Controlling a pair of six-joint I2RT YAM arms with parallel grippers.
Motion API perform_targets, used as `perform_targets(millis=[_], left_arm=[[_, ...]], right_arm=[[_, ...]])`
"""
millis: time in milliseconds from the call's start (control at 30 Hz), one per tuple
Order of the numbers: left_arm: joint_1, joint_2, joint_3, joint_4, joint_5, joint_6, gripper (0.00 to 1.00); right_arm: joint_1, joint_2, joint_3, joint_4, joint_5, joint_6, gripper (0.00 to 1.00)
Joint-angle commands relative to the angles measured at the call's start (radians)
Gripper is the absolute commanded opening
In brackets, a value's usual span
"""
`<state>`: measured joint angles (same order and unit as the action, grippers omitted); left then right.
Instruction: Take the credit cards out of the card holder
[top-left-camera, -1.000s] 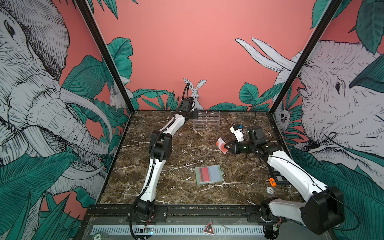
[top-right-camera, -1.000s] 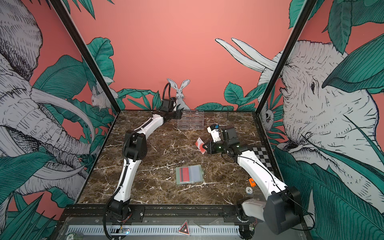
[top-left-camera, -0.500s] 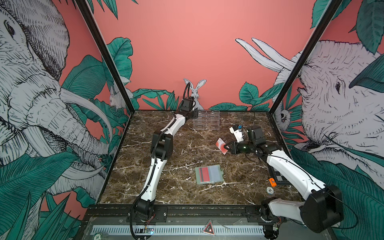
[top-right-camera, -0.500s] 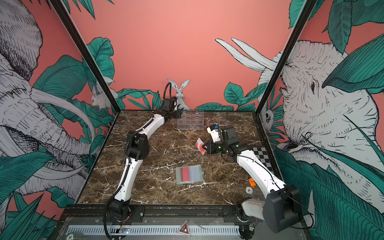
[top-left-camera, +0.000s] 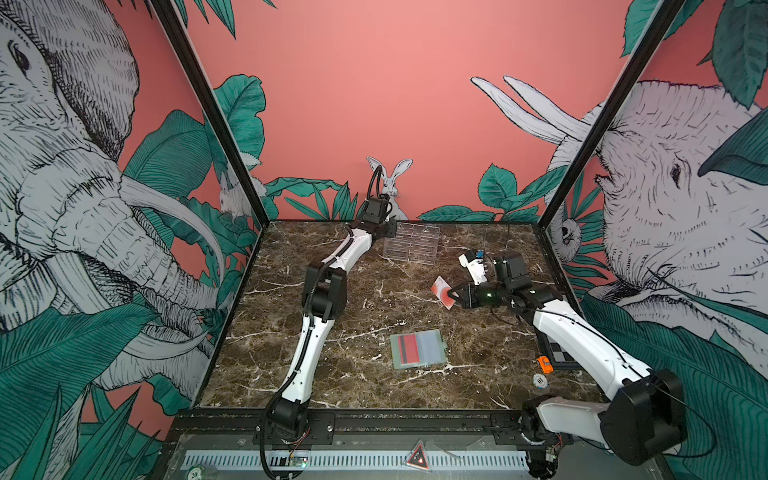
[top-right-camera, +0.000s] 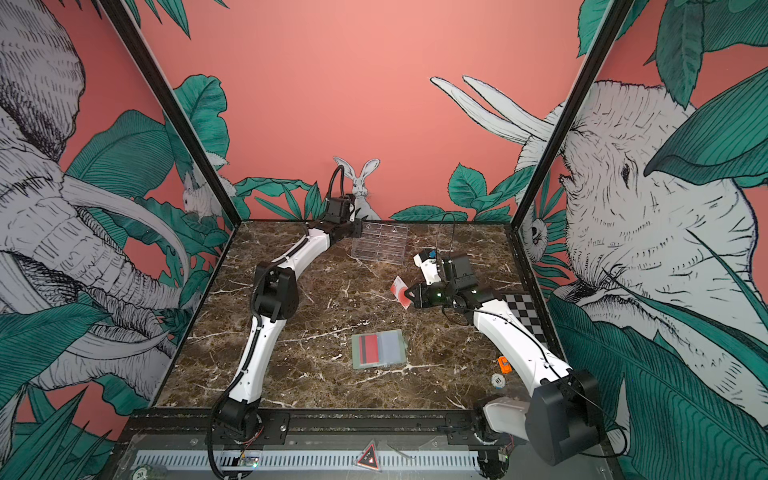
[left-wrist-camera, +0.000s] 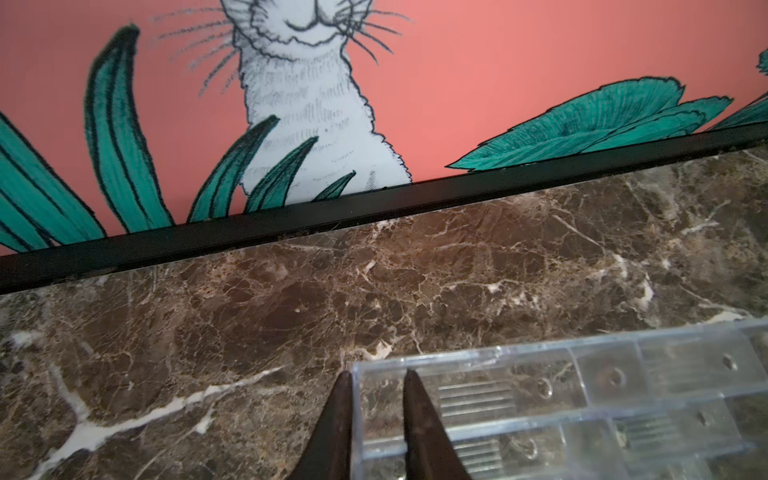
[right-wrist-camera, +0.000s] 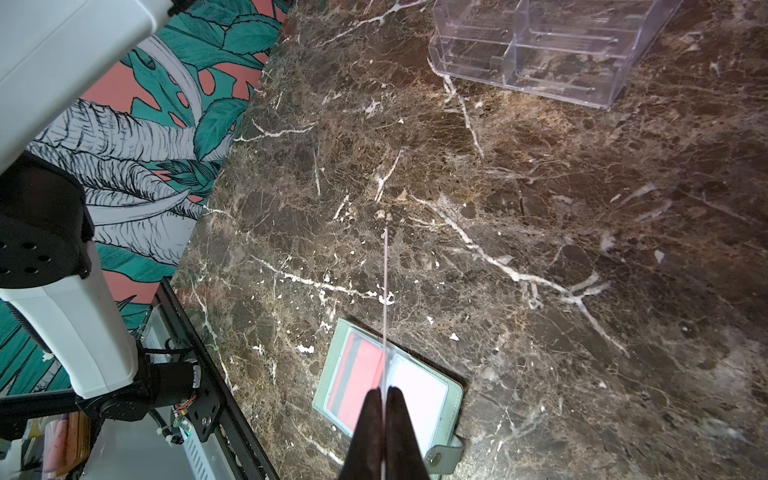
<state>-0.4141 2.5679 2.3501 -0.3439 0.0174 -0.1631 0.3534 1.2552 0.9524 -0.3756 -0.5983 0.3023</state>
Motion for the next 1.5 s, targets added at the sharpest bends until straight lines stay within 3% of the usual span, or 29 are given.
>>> perform_targets(millis=[0,333,867,1133,1467], left_arm=[[-0.016,-0.094,-0.050,-0.012,-0.012,0.010,0.20],[-0.041,-0.275,-0.272,-0.004,-0.147,-0.075,0.14],[-0.087,-0.734,-0.847,0.027,-0.307,-0.341,0.09],[-0.142,-0.786,-0.945,0.016,-0.363,-0.415,0.08],[-0.171,-0.814,-1.038,0.071,-0.354,-0.444,0.07]], right_arm=[[0.001,-0.028,-0.007,0.014,0.000,-0.015,0.00],[0.001,-0.062,-0.021,-0.004,0.018,-0.019,0.00],[0.001,-0.106,-0.053,-0.004,-0.059,-0.068,0.00],[0.005,-0.123,-0.091,0.029,-0.067,-0.055,0.00],[0.022,-0.146,-0.132,0.068,-0.060,-0.031,0.00]])
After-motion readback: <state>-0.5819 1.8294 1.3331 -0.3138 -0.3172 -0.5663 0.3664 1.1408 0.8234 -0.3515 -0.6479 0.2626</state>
